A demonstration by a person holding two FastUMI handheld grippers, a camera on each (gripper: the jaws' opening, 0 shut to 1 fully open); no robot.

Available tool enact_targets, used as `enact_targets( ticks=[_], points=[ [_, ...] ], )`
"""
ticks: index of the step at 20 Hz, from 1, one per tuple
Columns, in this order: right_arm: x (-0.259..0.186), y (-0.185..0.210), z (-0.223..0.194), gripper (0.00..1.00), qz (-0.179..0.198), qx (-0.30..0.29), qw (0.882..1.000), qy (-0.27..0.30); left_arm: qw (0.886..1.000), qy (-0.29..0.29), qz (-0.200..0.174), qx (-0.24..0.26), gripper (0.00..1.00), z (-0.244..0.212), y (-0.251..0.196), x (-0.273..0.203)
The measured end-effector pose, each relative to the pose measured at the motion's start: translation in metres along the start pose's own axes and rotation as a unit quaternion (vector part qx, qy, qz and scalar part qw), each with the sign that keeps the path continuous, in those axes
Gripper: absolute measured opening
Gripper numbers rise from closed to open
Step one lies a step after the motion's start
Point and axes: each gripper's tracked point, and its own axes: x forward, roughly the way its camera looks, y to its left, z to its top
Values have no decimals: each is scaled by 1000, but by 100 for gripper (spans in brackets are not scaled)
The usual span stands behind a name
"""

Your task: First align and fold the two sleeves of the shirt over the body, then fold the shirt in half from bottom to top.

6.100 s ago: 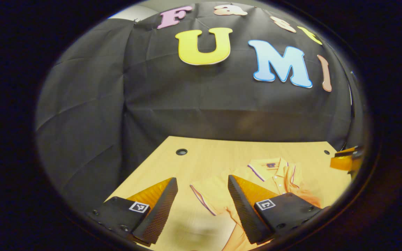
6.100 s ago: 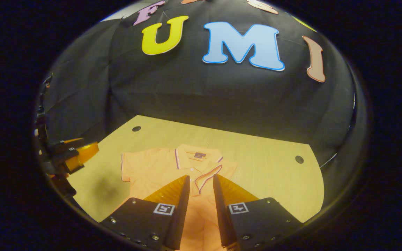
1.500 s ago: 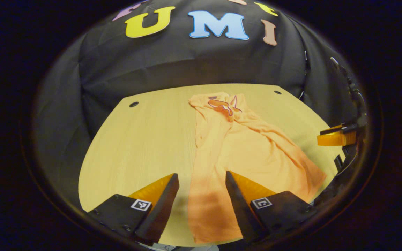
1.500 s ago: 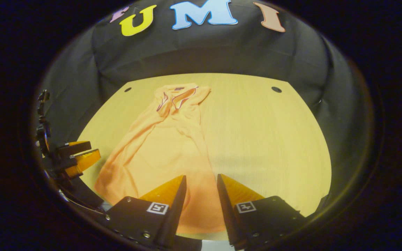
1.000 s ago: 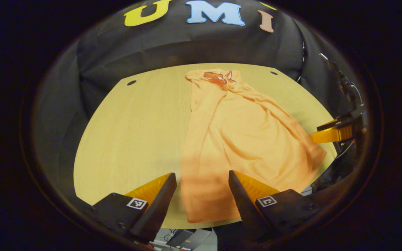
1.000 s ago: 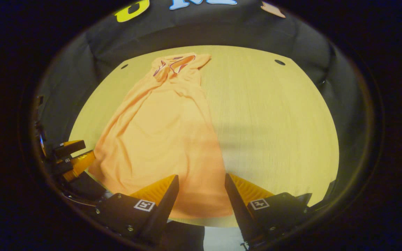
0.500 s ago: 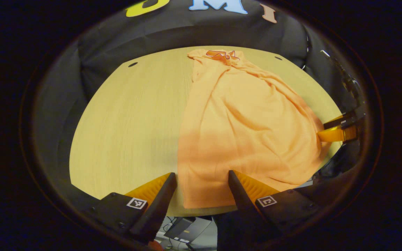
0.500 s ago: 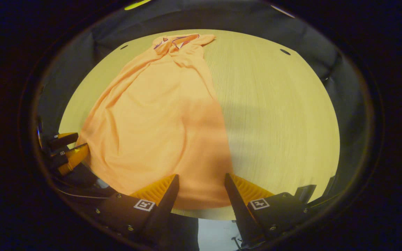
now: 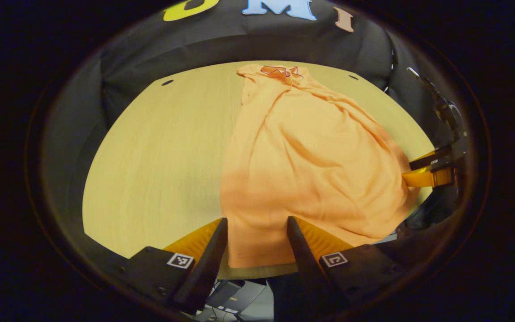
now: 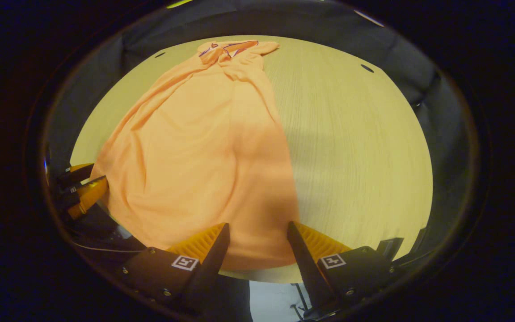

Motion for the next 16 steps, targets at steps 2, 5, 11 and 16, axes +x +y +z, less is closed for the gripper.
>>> enact_targets(
  ticks=[2, 5, 11, 16],
  points=[
    [2, 3, 3, 51, 3, 0, 1000, -15, 1000, -6, -7, 3, 52, 3, -5, 1],
    [1, 3, 3, 34, 5, -2, 1000, -6, 1000, -5, -8, -6, 16, 5, -4, 3],
    [0, 6, 8, 0, 11, 11, 1000, -13, 1000, -2, -6, -6, 7, 7, -3, 4],
    [-2, 6, 11, 0, 15, 17, 1000, -19, 1000, -3, -1, -4, 6, 15, 0, 0]
  ],
)
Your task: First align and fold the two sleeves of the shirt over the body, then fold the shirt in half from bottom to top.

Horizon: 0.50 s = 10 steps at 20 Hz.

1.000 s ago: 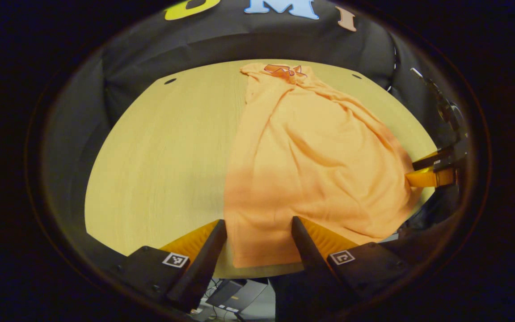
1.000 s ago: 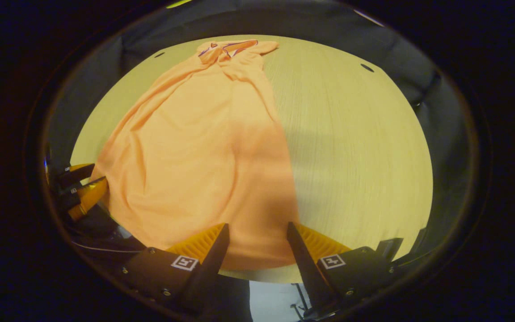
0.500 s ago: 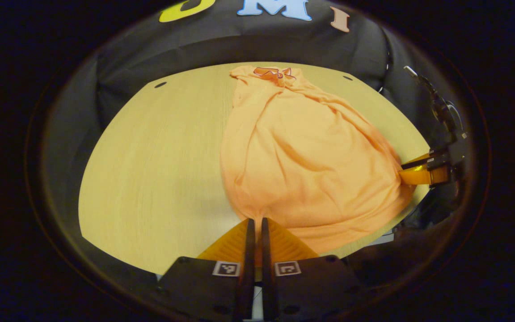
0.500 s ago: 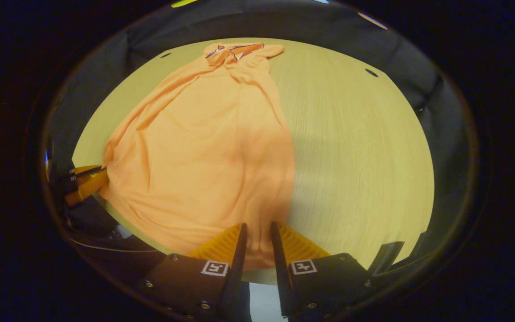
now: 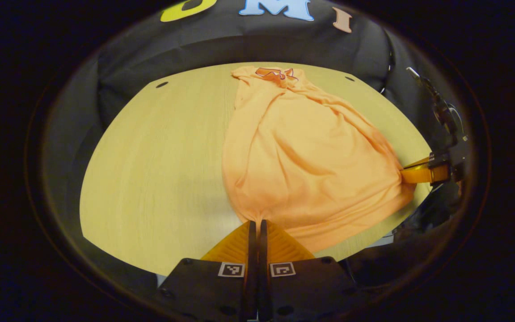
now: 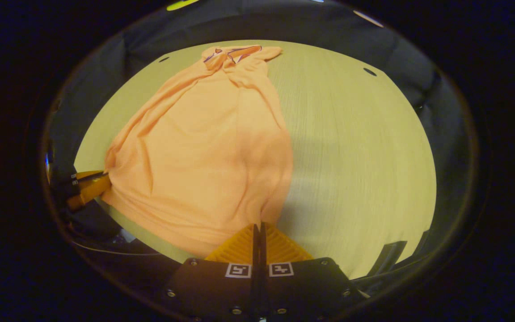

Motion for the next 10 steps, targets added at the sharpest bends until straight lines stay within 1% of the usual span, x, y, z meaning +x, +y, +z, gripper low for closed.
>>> enact_targets(
  ticks=[3, 5, 10],
  points=[
    [-12, 0, 16, 0, 9, 18, 1000, -17, 1000, -12, -1, -14, 7, 20, 3, -12],
    [-21, -1, 33, 0, 11, 21, 999, -33, 999, -26, -1, -26, 7, 40, 8, -20],
    [-43, -7, 92, 0, 12, 25, 996, -85, 996, -78, 3, -36, 6, 116, 20, -25]
  ],
)
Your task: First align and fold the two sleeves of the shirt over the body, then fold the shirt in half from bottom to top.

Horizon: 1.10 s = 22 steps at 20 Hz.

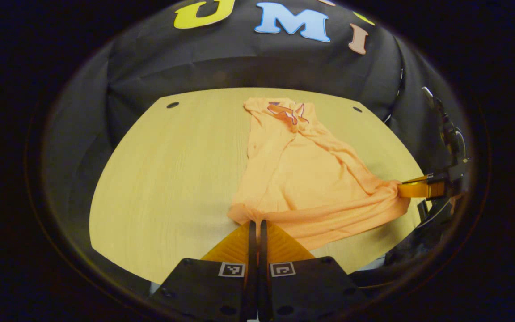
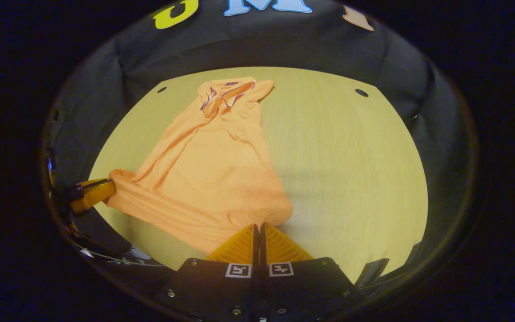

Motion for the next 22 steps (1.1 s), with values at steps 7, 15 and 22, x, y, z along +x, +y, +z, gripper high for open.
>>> enact_targets(
  ticks=[7, 15, 22],
  points=[
    [4, -9, 109, 0, 3, 1, 997, -72, 998, -59, -5, -8, 7, 107, 15, 29],
    [40, -20, 233, 0, 8, -8, 991, -136, 993, -115, -7, -24, 6, 220, 39, 94],
    [87, -30, 324, 0, 13, -5, 983, -184, 987, -160, -7, -19, 6, 311, 63, 167]
  ],
)
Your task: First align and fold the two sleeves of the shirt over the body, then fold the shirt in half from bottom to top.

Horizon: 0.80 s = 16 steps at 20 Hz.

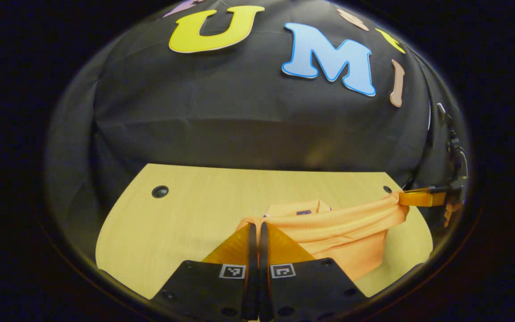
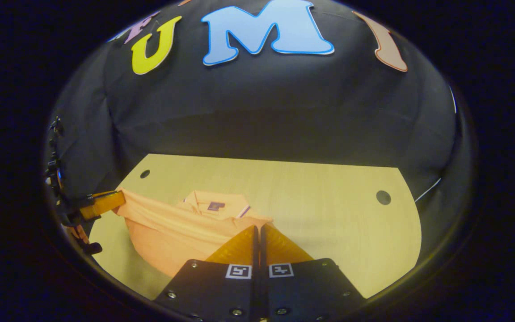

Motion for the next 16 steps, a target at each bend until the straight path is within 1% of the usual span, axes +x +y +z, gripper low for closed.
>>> enact_targets(
  ticks=[4, 8, 12, 16],
  points=[
    [50, -9, 28, 0, -2, -2, 1000, -27, 1000, -23, -3, 8, 6, 22, 9, 52],
    [99, -20, 35, 0, -6, 0, 999, -39, 999, -32, -7, 22, 5, 23, 16, 106],
    [146, -32, 29, 0, -9, 0, 999, -42, 999, -34, -10, 37, 6, 11, 26, 150],
    [180, -41, 14, 0, -8, -4, 999, -37, 998, -33, -7, 47, 6, -3, 33, 181]
  ],
)
